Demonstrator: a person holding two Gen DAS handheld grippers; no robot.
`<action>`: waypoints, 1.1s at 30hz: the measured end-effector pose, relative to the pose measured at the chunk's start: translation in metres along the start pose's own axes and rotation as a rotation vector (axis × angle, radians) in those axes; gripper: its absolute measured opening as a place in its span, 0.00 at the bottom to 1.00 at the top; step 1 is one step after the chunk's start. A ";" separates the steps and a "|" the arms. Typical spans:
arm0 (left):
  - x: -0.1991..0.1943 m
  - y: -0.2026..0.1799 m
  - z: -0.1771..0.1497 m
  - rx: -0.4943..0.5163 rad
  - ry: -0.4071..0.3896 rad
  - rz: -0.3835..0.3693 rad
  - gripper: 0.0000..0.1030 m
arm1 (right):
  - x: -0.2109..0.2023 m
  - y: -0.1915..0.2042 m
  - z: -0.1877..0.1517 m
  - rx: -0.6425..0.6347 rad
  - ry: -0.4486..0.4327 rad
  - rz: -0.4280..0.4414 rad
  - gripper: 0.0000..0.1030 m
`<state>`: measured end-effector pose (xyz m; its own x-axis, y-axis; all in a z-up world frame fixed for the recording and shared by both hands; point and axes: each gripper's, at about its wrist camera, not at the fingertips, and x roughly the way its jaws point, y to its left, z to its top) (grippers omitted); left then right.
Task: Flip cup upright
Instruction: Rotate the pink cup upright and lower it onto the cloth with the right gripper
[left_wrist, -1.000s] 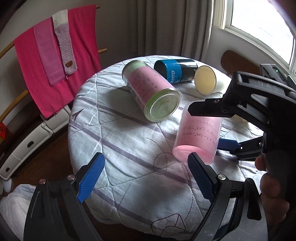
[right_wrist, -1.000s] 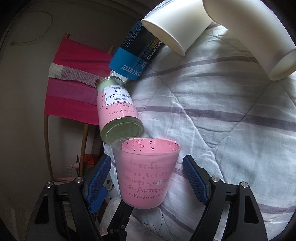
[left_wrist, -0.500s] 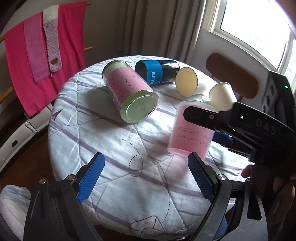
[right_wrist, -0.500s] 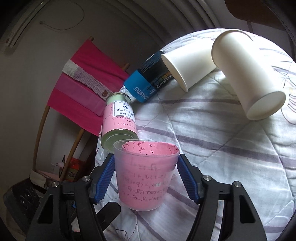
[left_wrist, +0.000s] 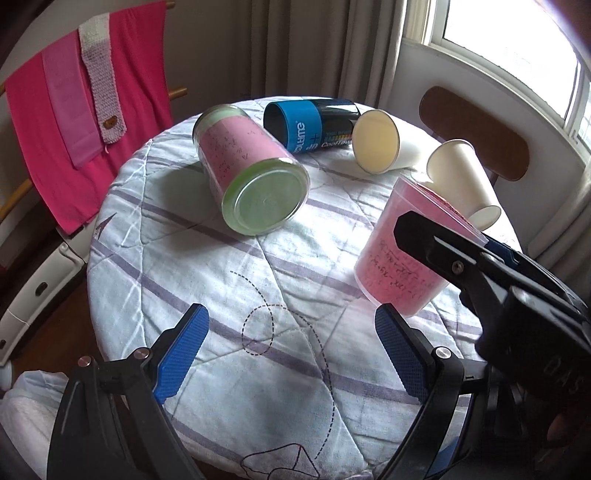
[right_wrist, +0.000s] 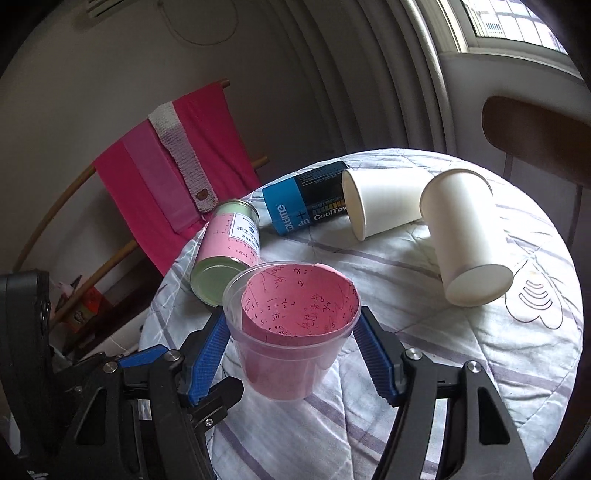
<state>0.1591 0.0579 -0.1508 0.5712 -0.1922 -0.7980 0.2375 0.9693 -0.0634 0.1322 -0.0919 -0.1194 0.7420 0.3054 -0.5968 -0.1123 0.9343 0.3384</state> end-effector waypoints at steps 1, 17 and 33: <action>0.001 0.001 -0.001 0.003 0.003 0.005 0.90 | 0.000 0.002 -0.001 -0.014 0.003 0.004 0.67; -0.001 -0.001 -0.013 0.042 0.013 0.031 0.90 | -0.005 0.025 -0.016 -0.188 0.008 -0.057 0.68; -0.020 -0.014 -0.016 0.078 -0.024 0.032 0.90 | -0.029 0.036 -0.015 -0.242 -0.003 -0.054 0.77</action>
<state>0.1317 0.0508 -0.1437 0.5980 -0.1655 -0.7842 0.2787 0.9603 0.0099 0.0971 -0.0645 -0.1005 0.7531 0.2535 -0.6071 -0.2273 0.9662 0.1214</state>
